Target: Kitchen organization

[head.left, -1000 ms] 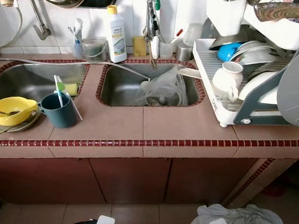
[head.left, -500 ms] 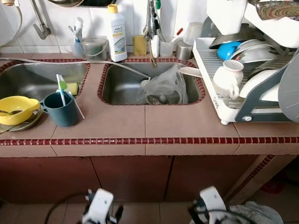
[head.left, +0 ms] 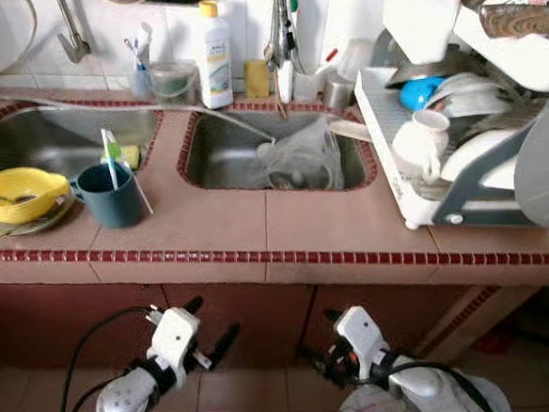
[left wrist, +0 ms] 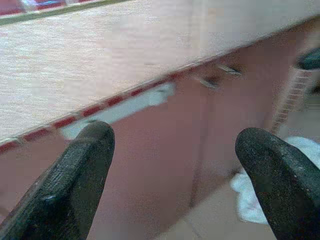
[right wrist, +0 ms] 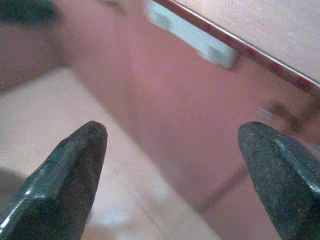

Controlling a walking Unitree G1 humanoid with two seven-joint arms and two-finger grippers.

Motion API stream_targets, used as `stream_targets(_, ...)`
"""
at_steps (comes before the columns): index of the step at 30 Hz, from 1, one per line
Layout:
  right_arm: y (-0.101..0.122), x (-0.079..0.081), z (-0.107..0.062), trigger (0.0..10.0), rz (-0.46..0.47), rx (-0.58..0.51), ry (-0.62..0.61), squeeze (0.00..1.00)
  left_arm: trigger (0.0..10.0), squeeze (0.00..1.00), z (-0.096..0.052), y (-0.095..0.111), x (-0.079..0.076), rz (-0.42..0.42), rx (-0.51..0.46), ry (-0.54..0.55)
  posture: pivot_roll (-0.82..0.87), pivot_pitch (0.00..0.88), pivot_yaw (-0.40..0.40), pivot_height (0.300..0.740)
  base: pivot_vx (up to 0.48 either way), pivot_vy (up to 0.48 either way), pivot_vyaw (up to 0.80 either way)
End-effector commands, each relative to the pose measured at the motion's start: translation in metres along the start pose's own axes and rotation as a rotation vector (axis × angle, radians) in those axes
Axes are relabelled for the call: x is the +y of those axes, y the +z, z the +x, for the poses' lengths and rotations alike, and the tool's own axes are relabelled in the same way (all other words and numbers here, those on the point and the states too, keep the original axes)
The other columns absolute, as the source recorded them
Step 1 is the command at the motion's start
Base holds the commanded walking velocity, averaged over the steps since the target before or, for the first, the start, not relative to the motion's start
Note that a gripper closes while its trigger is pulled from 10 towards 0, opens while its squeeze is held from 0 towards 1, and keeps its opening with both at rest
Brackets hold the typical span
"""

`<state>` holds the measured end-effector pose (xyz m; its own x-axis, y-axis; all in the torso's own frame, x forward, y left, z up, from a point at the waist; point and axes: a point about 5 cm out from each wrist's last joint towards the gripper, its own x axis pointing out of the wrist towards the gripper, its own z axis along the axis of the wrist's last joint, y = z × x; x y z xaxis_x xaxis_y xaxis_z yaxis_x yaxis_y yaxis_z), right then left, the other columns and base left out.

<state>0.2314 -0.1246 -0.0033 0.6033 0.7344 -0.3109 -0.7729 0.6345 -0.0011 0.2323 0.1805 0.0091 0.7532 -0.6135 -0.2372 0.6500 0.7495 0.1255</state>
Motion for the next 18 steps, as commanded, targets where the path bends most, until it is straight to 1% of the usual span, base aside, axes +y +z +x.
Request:
stream_targets(1, 0.012, -0.005, -0.005, 10.0, 0.001, -0.037, 0.039, 0.00, 10.0, 0.00, 0.000, 0.010, 0.003, 0.024, -0.025, -0.036, 0.14, 0.000, -0.084, 0.740, 0.000, 0.000, 0.00)
stream_targets(2, 0.022, -0.008, -0.011, 10.0, 0.029, -0.068, 0.076, 0.00, 10.0, 0.00, -0.001, 0.021, 0.006, 0.027, -0.060, -0.053, 0.14, 0.000, -0.085, 0.740, 0.000, 0.000, 0.00)
stream_targets(3, 0.027, -0.009, -0.014, 10.0, 0.042, -0.085, 0.096, 0.00, 10.0, 0.00, -0.001, 0.027, 0.007, 0.026, -0.081, -0.064, 0.14, 0.000, -0.085, 0.740, 0.000, 0.000, 0.00)
stream_targets(4, 0.039, -0.014, -0.020, 10.0, 0.050, -0.117, 0.115, 0.00, 10.0, 0.00, -0.001, 0.040, 0.011, -0.001, -0.107, -0.081, 0.14, 0.000, -0.086, 0.740, 0.000, 0.000, 0.00)
stream_targets(5, 0.051, -0.021, -0.023, 10.0, 0.040, -0.150, 0.115, 0.00, 10.0, 0.00, -0.002, 0.050, 0.016, 0.033, -0.119, -0.103, 0.14, 0.000, -0.087, 0.740, 0.000, 0.000, 0.00)
stream_targets(6, 0.051, -0.021, -0.023, 10.0, 0.040, -0.150, 0.115, 0.00, 10.0, 0.00, -0.002, 0.050, 0.016, 0.033, -0.119, -0.103, 0.14, 0.000, -0.087, 0.740, 0.000, 0.000, 0.00)
stream_targets(7, 0.064, -0.028, -0.026, 10.0, 0.018, -0.183, 0.102, 0.00, 10.0, 0.00, -0.002, 0.061, 0.020, 0.069, -0.133, -0.113, 0.13, 0.000, -0.085, 0.740, 0.000, 0.000, 0.00)
stream_targets(8, 0.073, -0.035, -0.028, 10.0, 0.003, -0.207, 0.071, 0.00, 10.0, 0.00, -0.003, 0.068, 0.024, 0.071, -0.142, -0.112, 0.13, 0.000, -0.085, 0.740, 0.000, 0.000, 0.00)
stream_targets(9, 0.090, -0.045, -0.029, 10.0, -0.002, -0.259, 0.030, 0.00, 10.0, 0.00, -0.002, 0.082, 0.031, 0.069, -0.175, -0.097, 0.13, 0.000, -0.084, 0.740, 0.000, 0.000, 0.00)
stream_targets(11, 0.112, -0.057, -0.033, 10.0, -0.005, -0.327, -0.012, 0.00, 10.0, 0.00, -0.001, 0.100, 0.039, 0.067, -0.220, -0.081, 0.13, 0.000, -0.085, 0.740, 0.000, 0.000, 0.00)
stream_targets(12, 0.131, -0.065, -0.038, 10.0, -0.012, -0.382, -0.046, 0.00, 10.0, 0.00, -0.002, 0.117, 0.046, 0.085, -0.252, -0.066, 0.14, 0.000, -0.089, 0.740, 0.000, 0.000, 0.00)
stream_targets(13, 0.139, -0.068, -0.039, 10.0, -0.017, -0.405, -0.060, 0.00, 10.0, 0.00, -0.002, 0.122, 0.048, 0.094, -0.262, -0.061, 0.14, 0.000, -0.088, 0.740, 0.000, 0.000, 0.00)
stream_targets(14, 0.149, -0.072, -0.041, 10.0, -0.031, -0.432, -0.077, 0.00, 10.0, 0.00, -0.002, 0.130, 0.051, 0.130, -0.270, -0.062, 0.13, 0.000, -0.088, 0.740, 0.000, 0.000, 0.00)
stream_targets(15, 0.152, -0.073, -0.041, 10.0, -0.037, -0.436, -0.079, 0.00, 10.0, 0.00, -0.003, 0.132, 0.051, 0.142, -0.271, -0.063, 0.13, 0.000, -0.088, 0.740, 0.000, 0.000, 0.00)
stream_targets(16, 0.154, -0.074, -0.041, 10.0, -0.045, -0.442, -0.082, 0.00, 10.0, 0.00, -0.003, 0.133, 0.052, 0.143, -0.271, -0.063, 0.13, 0.000, -0.088, 0.740, 0.000, 0.000, 0.00)
stream_targets(18, 0.165, -0.079, -0.042, 10.0, -0.063, -0.469, -0.108, 0.00, 10.0, 0.00, -0.004, 0.142, 0.055, 0.126, -0.291, -0.056, 0.14, 0.000, -0.089, 0.740, 0.000, 0.000, 0.00)
